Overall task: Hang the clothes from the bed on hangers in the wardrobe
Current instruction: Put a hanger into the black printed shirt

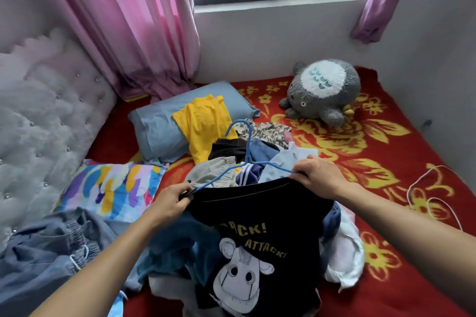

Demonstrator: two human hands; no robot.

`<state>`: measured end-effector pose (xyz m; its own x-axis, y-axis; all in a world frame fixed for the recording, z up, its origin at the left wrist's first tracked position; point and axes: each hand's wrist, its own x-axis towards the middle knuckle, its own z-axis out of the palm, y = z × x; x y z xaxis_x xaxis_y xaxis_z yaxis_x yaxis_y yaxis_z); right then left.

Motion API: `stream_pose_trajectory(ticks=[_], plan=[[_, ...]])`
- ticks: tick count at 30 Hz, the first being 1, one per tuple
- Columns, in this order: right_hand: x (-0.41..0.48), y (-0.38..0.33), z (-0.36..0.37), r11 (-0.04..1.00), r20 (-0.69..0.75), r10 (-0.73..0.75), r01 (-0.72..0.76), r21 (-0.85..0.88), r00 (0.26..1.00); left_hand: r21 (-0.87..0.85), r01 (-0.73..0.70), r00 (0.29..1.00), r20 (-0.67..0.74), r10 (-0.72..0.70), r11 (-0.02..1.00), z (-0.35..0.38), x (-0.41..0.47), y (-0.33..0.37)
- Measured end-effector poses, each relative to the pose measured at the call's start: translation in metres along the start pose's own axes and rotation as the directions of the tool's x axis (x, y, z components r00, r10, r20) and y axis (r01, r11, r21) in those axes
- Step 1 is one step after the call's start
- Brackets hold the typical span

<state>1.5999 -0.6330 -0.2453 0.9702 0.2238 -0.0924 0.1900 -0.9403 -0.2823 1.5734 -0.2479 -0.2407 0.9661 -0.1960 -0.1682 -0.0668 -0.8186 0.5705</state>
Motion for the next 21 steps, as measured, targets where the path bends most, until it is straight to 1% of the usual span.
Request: stream_pose_trajectory(ticks=[4, 6, 8, 10, 12, 13, 16, 18, 21], plan=[[0.003, -0.028, -0.002, 0.986, -0.001, -0.015, 0.015, 0.166, 1.0, -0.046, -0.066, 0.997, -0.039, 0.064, 0.997, -0.002, 0.008, 0.009], [0.003, -0.044, -0.009, 0.96, -0.041, -0.054, 0.063, 0.274, 0.998, -0.063, -0.099, 0.994, -0.063, 0.095, 0.993, -0.009, 0.009, 0.01], [0.006, -0.056, -0.017, 0.931, -0.118, -0.076, 0.113, 0.348, 0.99, -0.051, -0.129, 0.987, -0.105, 0.123, 0.99, -0.018, 0.009, 0.01], [0.013, -0.073, -0.034, 0.913, -0.187, -0.088, 0.154, 0.378, 0.978, -0.022, -0.138, 0.974, -0.186, 0.132, 0.99, -0.033, 0.01, 0.01], [0.018, -0.098, -0.061, 0.885, -0.216, -0.126, 0.208, 0.416, 0.968, 0.028, -0.142, 0.948, -0.285, 0.144, 0.989, -0.057, 0.013, 0.012], [0.02, -0.112, -0.077, 0.861, -0.211, -0.164, 0.244, 0.447, 0.964, 0.058, -0.145, 0.931, -0.329, 0.156, 0.988, -0.071, 0.013, 0.013], [0.021, -0.154, -0.116, 0.781, -0.135, -0.292, 0.317, 0.538, 0.947, 0.134, -0.143, 0.879, -0.439, 0.188, 0.981, -0.112, 0.005, 0.019], [0.019, -0.181, -0.129, 0.762, -0.128, -0.345, 0.357, 0.541, 0.93, 0.127, -0.1, 0.846, -0.511, 0.152, 0.987, -0.129, -0.01, 0.017], [0.017, -0.215, -0.129, 0.741, -0.065, -0.414, 0.377, 0.556, 0.908, 0.063, 0.052, 0.822, -0.57, -0.007, 0.997, -0.139, -0.048, 0.005]])
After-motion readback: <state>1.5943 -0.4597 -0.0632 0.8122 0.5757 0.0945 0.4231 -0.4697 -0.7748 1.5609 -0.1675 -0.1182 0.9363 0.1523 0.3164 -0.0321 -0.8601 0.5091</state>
